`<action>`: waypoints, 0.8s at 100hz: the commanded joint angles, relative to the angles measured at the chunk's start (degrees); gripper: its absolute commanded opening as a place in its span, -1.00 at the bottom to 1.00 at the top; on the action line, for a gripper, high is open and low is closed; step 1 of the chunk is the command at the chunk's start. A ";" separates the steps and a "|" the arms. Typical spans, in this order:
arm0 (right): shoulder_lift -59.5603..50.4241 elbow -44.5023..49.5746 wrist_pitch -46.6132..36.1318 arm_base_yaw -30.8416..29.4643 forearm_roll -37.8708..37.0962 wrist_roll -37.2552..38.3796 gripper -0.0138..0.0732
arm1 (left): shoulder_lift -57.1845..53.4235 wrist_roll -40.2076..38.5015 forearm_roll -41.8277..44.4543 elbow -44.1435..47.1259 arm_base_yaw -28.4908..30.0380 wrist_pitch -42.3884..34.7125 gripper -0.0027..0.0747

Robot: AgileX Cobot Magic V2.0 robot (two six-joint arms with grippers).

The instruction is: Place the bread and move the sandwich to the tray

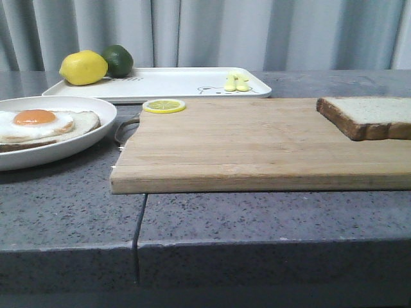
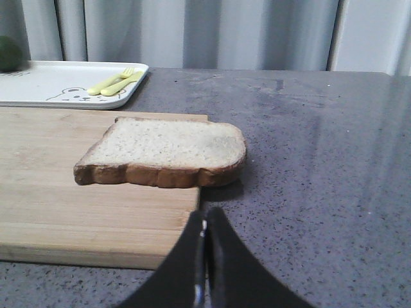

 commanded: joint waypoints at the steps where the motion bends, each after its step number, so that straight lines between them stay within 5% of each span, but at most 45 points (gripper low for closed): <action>1: -1.11 0.01 -4.84 -0.32 -0.70 -0.20 -0.95 | -1.86 -0.61 -0.56 0.82 0.15 -7.30 -0.98; 34: -1.11 -3.29 -5.08 -0.32 5.04 1.82 -0.95 | -1.86 -0.61 -14.31 -2.95 0.15 -12.32 -0.98; 80: 14.14 -29.45 22.03 -0.32 7.28 1.65 -0.95 | 15.62 -0.61 -14.43 -32.85 0.04 20.41 -0.98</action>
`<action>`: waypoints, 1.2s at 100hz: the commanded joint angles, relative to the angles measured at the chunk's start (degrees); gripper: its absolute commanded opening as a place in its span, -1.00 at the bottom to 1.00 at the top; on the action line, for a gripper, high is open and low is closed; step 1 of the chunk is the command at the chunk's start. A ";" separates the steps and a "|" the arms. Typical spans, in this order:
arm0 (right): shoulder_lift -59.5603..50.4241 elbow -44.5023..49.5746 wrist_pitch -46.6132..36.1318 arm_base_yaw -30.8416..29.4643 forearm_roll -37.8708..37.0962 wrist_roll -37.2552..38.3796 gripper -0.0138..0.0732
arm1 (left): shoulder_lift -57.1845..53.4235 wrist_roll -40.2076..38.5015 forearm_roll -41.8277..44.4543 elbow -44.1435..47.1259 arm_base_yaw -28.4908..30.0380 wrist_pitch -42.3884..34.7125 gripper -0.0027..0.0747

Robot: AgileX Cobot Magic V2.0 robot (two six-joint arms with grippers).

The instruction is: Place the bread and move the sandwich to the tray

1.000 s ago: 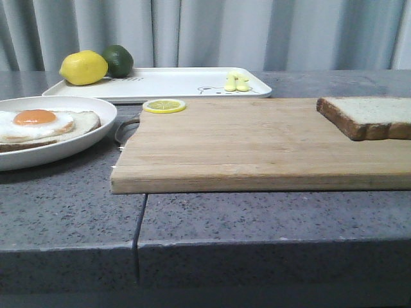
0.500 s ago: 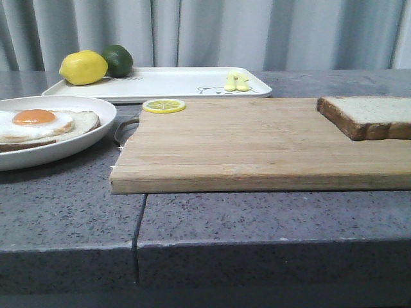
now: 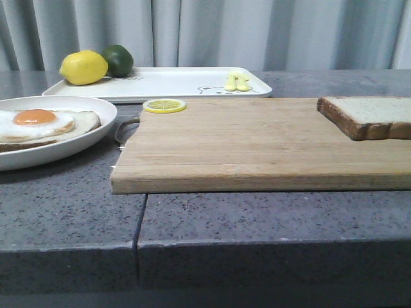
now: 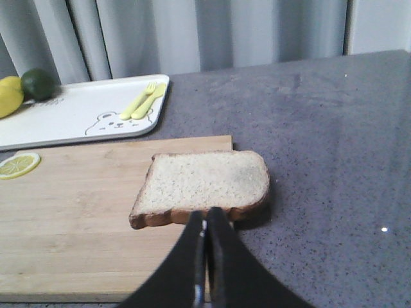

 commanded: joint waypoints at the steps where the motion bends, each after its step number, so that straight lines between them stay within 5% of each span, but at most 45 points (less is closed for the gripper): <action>1: 5.72 -6.88 1.64 -0.32 0.20 0.01 -0.95 | 6.63 -0.61 -0.66 -8.78 0.04 5.06 -0.98; 23: 17.10 -18.67 11.79 -0.32 0.20 -0.34 -0.95 | 22.84 -0.61 -0.66 -26.08 0.04 25.63 -0.98; 37: 21.49 -22.89 13.82 -0.32 0.20 -0.52 -0.95 | 29.95 -0.61 -0.66 -32.35 0.04 32.09 -0.98; 83: 22.71 -23.30 12.80 -0.32 0.20 -0.52 -0.95 | 40.70 -0.61 -0.90 -33.48 0.04 32.35 -0.98; 120: 22.71 -23.30 12.81 -0.32 0.20 -0.52 -0.84 | 38.11 4.16 -4.57 -33.48 0.04 25.02 -0.97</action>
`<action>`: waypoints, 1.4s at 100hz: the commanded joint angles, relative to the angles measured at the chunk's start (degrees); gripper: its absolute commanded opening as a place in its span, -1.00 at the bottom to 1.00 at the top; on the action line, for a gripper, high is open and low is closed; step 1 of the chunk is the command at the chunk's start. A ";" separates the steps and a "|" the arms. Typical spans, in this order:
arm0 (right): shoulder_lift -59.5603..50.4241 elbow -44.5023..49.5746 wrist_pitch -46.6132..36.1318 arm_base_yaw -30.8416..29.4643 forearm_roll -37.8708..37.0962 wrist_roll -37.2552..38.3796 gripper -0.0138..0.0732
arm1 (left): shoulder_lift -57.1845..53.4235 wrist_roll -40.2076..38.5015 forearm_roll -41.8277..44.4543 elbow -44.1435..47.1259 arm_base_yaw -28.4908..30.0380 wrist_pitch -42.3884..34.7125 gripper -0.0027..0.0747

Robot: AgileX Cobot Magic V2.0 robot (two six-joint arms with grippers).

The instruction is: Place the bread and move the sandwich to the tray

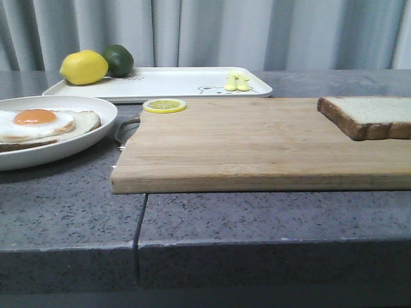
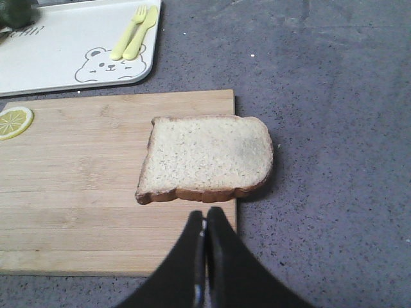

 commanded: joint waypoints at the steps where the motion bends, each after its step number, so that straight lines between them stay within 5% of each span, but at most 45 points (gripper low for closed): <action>1: 0.74 -1.86 -3.92 -0.32 0.07 -0.52 -0.82 | -1.57 0.70 -2.21 -1.75 0.04 -5.20 -0.97; 14: 0.74 -1.86 -4.16 -0.32 0.07 -0.52 -0.43 | -3.36 0.70 -2.44 -1.75 0.04 -5.82 -0.74; 31: 0.74 -1.86 -4.16 -0.32 0.07 -0.52 0.19 | -6.28 0.70 -2.44 -1.75 0.04 -5.82 0.20; 43: 0.74 -1.86 -4.18 -0.32 0.07 -0.52 0.32 | -8.80 0.51 -2.99 -1.75 0.04 -6.06 0.64; 140: 0.74 -1.86 -5.07 -0.32 0.07 -0.52 0.32 | -12.74 0.51 -3.15 -0.89 0.04 -6.93 0.67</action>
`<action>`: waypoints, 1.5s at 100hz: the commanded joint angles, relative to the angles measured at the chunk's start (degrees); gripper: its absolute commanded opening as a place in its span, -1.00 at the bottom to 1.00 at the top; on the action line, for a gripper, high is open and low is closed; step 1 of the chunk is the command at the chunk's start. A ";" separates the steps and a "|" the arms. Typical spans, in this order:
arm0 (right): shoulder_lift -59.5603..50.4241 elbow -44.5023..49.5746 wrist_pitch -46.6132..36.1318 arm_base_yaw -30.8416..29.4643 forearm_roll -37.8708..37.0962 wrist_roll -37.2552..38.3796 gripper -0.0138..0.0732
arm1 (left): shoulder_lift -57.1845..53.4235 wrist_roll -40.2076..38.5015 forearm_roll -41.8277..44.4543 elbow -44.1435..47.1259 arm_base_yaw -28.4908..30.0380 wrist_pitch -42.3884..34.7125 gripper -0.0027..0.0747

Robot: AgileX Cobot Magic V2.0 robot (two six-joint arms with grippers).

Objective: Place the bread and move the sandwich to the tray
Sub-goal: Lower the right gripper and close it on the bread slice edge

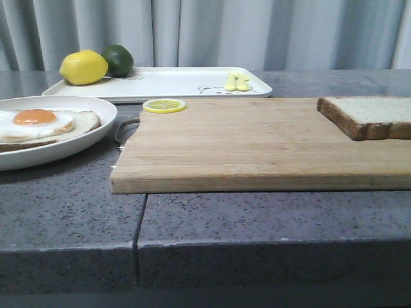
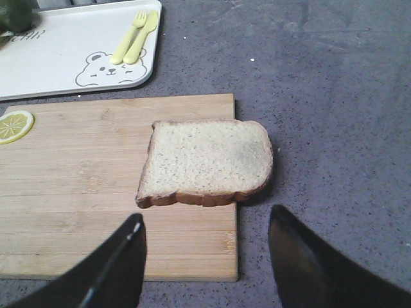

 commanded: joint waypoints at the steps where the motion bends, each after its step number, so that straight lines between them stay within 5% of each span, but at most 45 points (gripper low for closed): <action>1: 0.74 -1.86 -4.59 -0.32 0.07 -0.52 0.32 | 0.09 -0.15 -1.30 -1.39 0.04 -4.30 0.67; 74: 4.28 -1.86 -7.13 -0.32 -0.57 -0.47 0.32 | 0.09 -0.15 -1.30 -1.39 0.04 -4.30 0.67; 91: 10.45 -1.86 -10.27 -1.59 6.54 -3.73 0.32 | 0.09 -0.15 -1.30 -1.39 0.04 -4.30 0.67; 109: 17.59 -1.86 -11.41 -9.85 14.57 -9.82 0.32 | 0.09 -0.15 -1.30 -1.39 0.04 -4.30 0.67; 150: 27.29 -1.86 -8.45 -22.30 47.93 -34.74 0.32 | 0.09 -0.15 -1.30 -1.39 0.04 -4.30 0.67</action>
